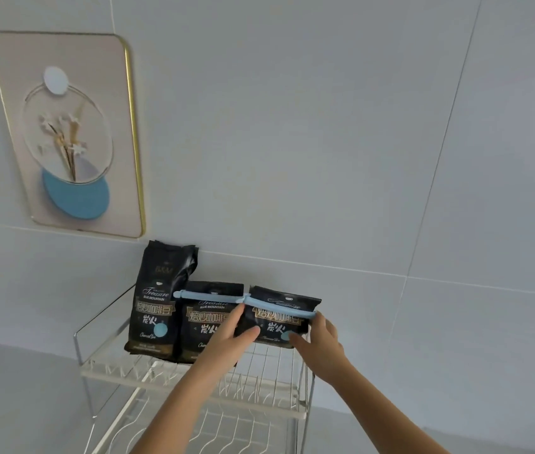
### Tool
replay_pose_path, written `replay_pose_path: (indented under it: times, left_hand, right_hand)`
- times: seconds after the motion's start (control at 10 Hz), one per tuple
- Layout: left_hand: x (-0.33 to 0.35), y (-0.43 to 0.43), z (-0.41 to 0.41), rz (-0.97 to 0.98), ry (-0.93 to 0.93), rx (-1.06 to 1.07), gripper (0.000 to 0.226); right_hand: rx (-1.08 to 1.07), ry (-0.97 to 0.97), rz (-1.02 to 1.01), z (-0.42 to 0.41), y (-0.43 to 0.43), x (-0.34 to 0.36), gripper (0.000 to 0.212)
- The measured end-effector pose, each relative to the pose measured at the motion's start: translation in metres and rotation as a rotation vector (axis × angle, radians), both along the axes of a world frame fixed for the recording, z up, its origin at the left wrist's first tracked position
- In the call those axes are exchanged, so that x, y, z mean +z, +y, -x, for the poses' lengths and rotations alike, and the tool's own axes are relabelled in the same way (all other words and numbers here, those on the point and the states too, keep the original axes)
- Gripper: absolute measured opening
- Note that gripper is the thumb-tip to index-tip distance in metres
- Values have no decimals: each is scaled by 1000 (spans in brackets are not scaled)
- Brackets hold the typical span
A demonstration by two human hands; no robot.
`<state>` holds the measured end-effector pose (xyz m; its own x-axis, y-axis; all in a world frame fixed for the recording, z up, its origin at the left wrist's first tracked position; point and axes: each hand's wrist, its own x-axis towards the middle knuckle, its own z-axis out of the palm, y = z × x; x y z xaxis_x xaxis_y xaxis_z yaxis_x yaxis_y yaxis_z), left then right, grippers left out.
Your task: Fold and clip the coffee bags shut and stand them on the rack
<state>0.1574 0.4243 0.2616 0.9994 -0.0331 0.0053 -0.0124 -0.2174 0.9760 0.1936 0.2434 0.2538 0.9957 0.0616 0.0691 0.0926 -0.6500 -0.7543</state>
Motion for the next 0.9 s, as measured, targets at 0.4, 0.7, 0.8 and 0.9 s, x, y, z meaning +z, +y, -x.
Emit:
replay_pose_path:
  times: [0.4,0.7,0.8,0.9]
  left_hand:
    - [-13,-1,-18,-3,194,22,41]
    - [-2,10,-24,-203,264,-68,18]
    - [1,15,-17,-271,247,-99,28]
    - [13,12,-8,-439,136,-11,52]
  right_hand:
    - [57,19,119,-3,11,-11,54]
    - [97,31,188,4,-3,-8,52]
    - [134,-37,161,10,-13,4,56]
    - [158,-177,247,16,-20,22,61]
